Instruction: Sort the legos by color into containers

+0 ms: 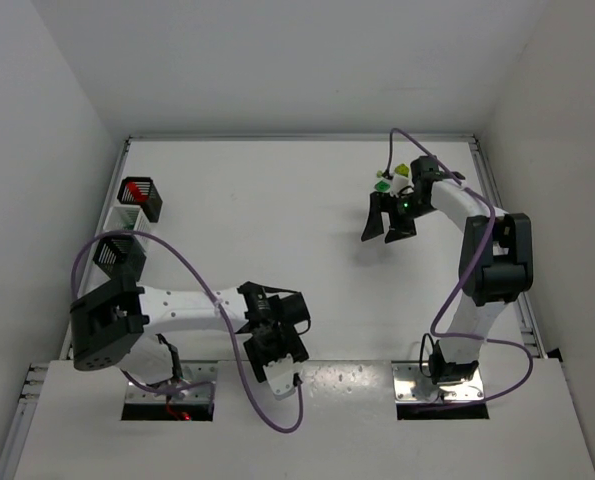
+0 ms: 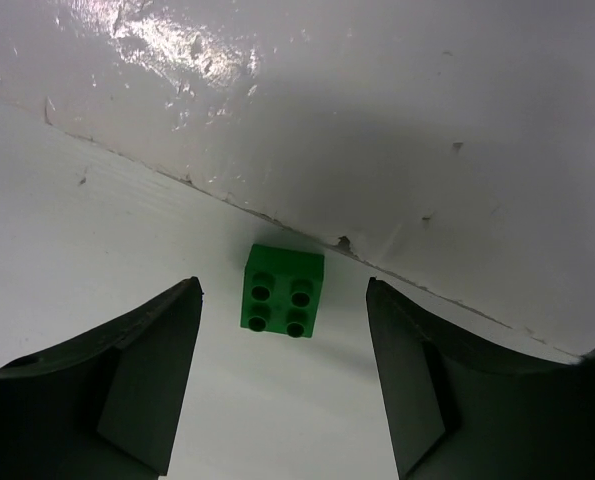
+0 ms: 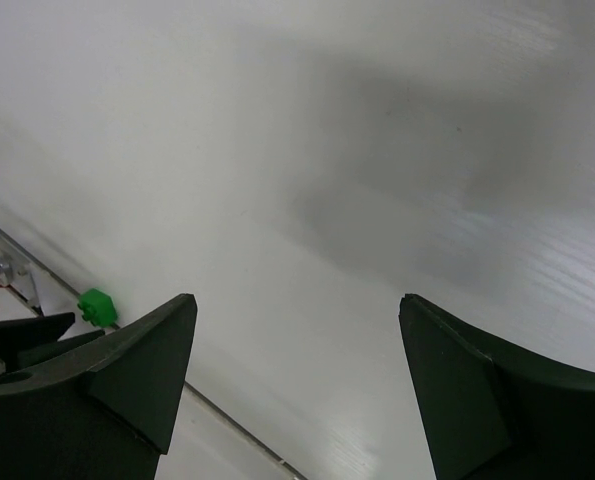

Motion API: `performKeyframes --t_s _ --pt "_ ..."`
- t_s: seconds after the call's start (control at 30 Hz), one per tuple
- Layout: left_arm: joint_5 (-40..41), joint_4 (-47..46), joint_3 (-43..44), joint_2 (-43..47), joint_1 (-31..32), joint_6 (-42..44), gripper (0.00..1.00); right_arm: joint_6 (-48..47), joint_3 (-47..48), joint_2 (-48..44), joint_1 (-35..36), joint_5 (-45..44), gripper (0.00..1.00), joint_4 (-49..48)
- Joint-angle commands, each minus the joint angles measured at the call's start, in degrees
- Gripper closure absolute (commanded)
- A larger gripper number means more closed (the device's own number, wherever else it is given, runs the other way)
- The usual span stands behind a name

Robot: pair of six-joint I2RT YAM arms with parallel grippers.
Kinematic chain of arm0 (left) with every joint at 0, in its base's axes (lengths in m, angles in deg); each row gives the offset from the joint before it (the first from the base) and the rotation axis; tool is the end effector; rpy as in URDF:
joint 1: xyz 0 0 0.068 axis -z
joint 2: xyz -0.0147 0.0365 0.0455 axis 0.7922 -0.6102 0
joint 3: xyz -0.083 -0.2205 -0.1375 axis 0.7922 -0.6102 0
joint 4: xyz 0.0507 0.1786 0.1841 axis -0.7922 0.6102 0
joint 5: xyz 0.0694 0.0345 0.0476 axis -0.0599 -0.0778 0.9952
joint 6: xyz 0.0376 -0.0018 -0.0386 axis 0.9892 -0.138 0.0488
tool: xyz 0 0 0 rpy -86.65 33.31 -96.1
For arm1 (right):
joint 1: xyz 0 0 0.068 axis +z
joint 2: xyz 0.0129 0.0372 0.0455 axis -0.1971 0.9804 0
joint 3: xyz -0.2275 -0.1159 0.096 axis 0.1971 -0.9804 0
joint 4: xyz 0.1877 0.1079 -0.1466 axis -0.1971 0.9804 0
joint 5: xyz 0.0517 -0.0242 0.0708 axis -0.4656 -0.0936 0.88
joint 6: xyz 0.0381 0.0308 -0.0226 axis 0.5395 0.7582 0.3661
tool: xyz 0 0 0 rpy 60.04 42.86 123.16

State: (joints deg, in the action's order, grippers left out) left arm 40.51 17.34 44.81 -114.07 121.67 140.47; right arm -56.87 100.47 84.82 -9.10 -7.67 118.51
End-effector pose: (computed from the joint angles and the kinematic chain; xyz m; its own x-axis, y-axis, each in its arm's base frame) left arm 0.0724 -0.2254 0.1731 0.8154 0.4557 -0.3570 0.5156 -0.8521 0.0902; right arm 0.3574 0.0330 0.1807 -0.9747 0.0375 -0.2204 -0.0877 0.8428 0.5311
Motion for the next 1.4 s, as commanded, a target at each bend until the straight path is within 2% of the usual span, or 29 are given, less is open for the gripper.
performKeyframes --t_s 0.0,0.13,0.27,0.5,0.57,0.7,0.87,0.97,1.17,1.27,1.3,1.37 --pt "0.72 -2.54 -0.2 -1.78 -2.47 3.15 0.27 -0.58 2.28 -1.29 -0.33 1.5 0.17 0.01" --pt "0.72 -3.07 0.93 -4.6 -4.4 3.86 0.27 -1.1 2.28 -1.29 -0.33 2.03 0.17 0.53" --pt "0.72 -3.07 0.94 -5.3 -5.55 5.7 0.33 -1.1 2.28 -1.29 -0.33 2.03 0.17 0.53" --pt "0.19 -3.07 0.41 -5.83 -5.55 8.43 0.51 -0.58 3.33 -0.24 -0.33 2.03 0.17 0.53" --pt "-0.33 -3.07 0.41 -5.83 -5.55 8.43 0.51 -0.58 3.34 0.29 -0.86 2.03 0.17 0.53" --pt "-0.86 -3.07 -0.12 -5.83 -4.32 8.43 0.57 -0.58 3.34 0.29 -0.86 2.03 0.17 0.53" --pt "-1.39 -3.07 -0.73 -5.3 -3.09 5.89 0.78 -0.58 3.34 0.29 -0.86 0.71 0.17 0.53" --pt "-2.61 -3.07 -0.21 -2.59 -3.62 0.09 0.9 -0.58 3.34 -0.32 -0.86 -1.57 0.17 -0.17" --pt "-6.4 -3.07 6.64 3.83 -13.62 -19.05 0.95 -0.58 7.37 -0.86 -0.86 -8.59 0.16 -3.76" --pt "-7.54 -3.07 14.98 5.95 -21.97 -32.93 0.96 -0.05 12.82 0.98 -1.38 -12.19 0.16 -4.83" --pt "-8.85 -3.07 20.13 6.73 -27.82 -38.8 0.97 -0.05 15.88 1.6 -1.38 -13.26 0.16 -6.31" --pt "-12.53 -2.1 24.65 8.04 -33.91 -44.37 0.99 -0.05 19.58 3.53 -1.38 -15.53 0.16 -6.32"
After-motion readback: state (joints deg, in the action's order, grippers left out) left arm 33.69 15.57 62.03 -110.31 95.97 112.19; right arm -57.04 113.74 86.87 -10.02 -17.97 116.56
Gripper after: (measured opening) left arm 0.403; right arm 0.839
